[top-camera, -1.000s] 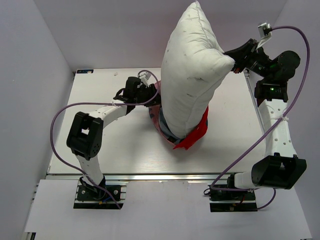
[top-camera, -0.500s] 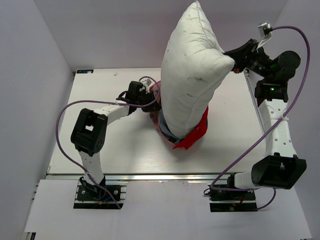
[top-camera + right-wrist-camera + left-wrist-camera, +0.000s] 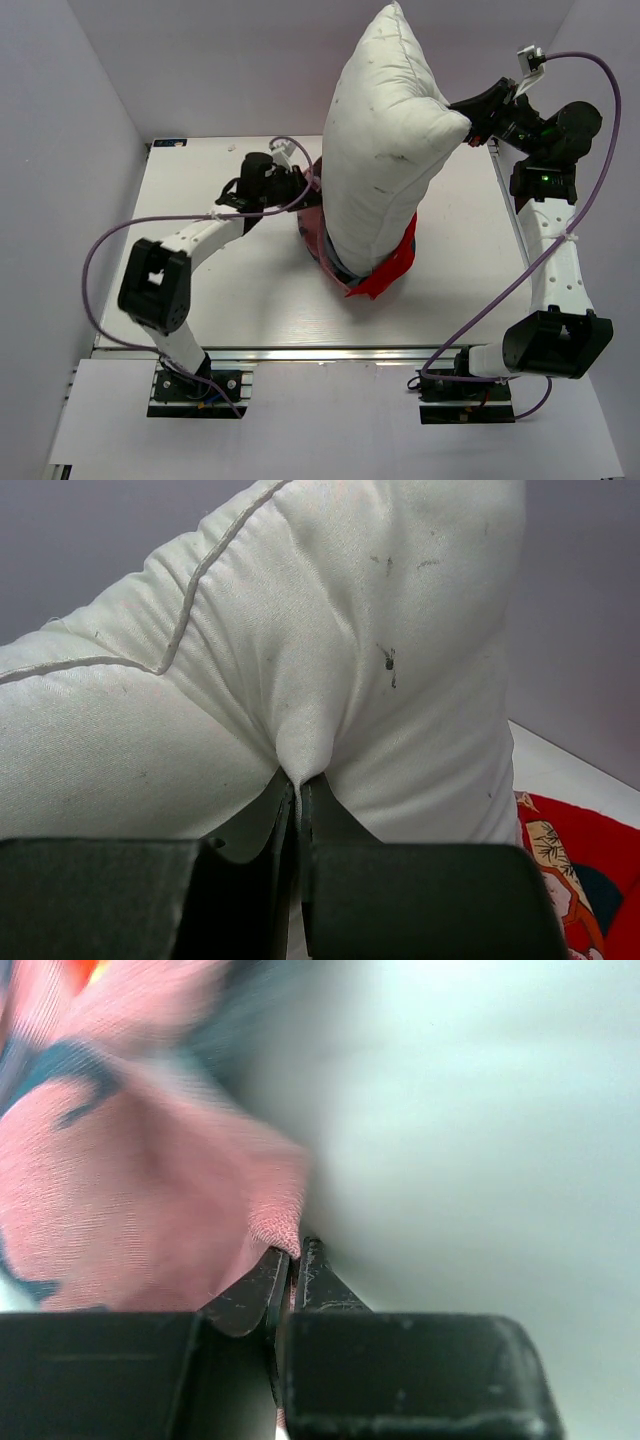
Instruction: Put the pillow into the pillowcase
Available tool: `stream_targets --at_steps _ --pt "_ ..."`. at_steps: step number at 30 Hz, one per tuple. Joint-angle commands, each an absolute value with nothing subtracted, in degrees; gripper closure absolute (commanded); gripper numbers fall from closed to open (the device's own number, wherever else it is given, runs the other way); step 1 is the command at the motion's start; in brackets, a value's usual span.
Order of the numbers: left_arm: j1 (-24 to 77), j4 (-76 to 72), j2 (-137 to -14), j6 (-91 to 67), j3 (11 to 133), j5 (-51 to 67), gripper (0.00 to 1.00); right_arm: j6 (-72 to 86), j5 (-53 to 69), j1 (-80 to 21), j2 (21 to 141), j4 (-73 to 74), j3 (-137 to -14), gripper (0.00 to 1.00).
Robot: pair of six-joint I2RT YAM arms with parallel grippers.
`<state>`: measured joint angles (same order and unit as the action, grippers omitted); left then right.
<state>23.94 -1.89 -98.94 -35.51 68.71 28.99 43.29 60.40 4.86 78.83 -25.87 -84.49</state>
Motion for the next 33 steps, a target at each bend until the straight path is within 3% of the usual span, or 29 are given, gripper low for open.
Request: stream_targets --at_steps 1,15,28,30,31,32,33 --pt "23.6 -6.7 -87.8 -37.5 68.6 30.4 1.00 41.1 60.9 5.1 78.7 -23.6 -84.7 1.00" --pt "23.6 -2.5 -69.9 -39.9 56.8 22.8 1.00 37.5 61.3 4.9 78.0 -20.0 -84.9 1.00" --pt "23.6 -11.2 -74.8 -45.1 53.2 27.2 1.00 36.5 61.7 4.7 77.9 -18.7 -85.2 1.00" --pt "23.6 -7.5 -74.4 -43.4 54.1 25.7 0.88 36.4 61.7 4.6 77.8 -18.6 -84.9 1.00" --pt "23.6 -6.4 -74.3 -42.8 54.3 25.2 0.81 36.4 61.6 4.7 77.8 -18.6 -84.8 1.00" --pt "23.6 -5.2 -74.0 -41.6 54.6 24.7 0.67 36.4 61.5 4.7 78.0 -18.6 -84.7 1.00" --pt "23.6 -3.2 -73.9 -41.0 54.9 23.8 0.62 36.5 61.5 4.7 78.0 -18.6 -84.7 1.00"
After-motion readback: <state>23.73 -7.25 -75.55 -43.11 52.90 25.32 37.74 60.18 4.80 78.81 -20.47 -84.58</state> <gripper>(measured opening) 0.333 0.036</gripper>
